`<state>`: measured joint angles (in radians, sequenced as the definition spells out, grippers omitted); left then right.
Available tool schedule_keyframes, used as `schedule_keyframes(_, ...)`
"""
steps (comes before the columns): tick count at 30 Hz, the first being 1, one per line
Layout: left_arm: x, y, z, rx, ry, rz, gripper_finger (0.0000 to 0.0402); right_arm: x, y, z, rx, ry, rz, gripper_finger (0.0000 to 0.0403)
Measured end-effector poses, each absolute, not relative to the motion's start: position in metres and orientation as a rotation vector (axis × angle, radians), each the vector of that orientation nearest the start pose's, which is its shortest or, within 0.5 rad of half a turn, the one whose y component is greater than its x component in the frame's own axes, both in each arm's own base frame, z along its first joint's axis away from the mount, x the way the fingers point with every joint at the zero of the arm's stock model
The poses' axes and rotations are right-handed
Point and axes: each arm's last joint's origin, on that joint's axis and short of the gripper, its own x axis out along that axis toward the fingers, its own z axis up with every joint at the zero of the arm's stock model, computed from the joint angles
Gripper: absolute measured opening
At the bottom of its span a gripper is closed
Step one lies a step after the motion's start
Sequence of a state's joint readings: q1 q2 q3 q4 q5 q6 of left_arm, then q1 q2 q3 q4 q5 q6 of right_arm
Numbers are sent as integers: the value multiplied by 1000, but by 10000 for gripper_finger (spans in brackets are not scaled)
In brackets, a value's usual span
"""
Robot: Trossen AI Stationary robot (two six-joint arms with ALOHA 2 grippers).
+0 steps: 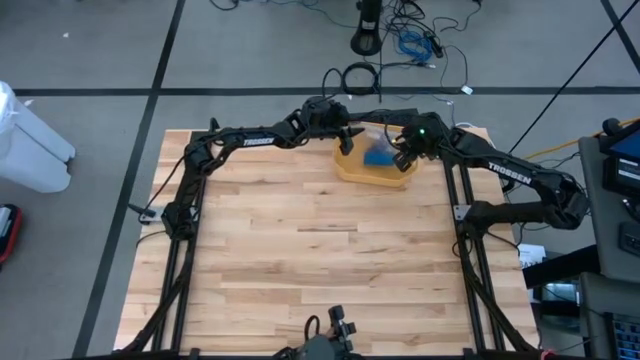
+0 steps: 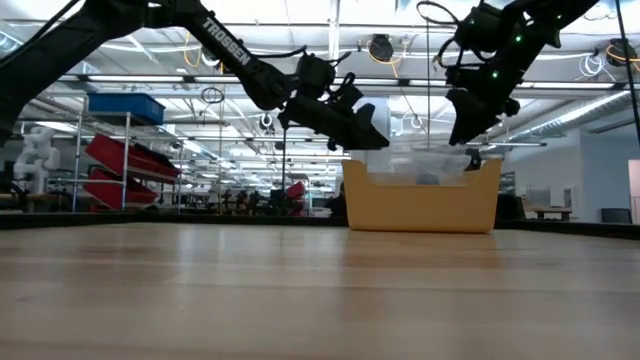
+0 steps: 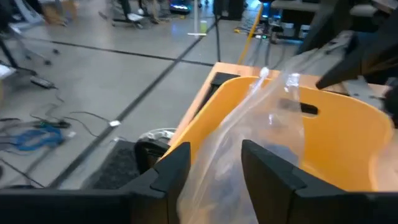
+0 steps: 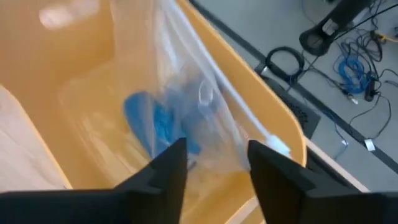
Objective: Roll bandage
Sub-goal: Put the transparent zip bag into the yellow bin, then return to Home Position
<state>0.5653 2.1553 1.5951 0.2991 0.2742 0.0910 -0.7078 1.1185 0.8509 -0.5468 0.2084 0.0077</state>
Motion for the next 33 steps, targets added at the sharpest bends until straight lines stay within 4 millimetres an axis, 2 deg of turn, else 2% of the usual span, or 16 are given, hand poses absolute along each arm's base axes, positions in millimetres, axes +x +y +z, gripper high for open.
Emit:
schedule_keyframes(5,411,268,232,-72,238,184,153,156,-141,284,195,676,-884,192)
schedule_keyframes(13,375,272,285,-59,231,103,153,118,-105,329,124,394,-884,186)
schedule_keyframes(17,356,258,307,-14,211,78,153,97,-80,342,112,293,-822,179)
schedule_keyframes(23,317,220,316,7,198,78,153,74,-49,352,135,147,-582,161)
schedule_keyframes(27,291,186,311,33,170,82,153,69,-38,341,151,85,-449,147)
schedule_keyframes(33,257,141,293,40,116,94,153,78,-34,295,152,13,-284,130)
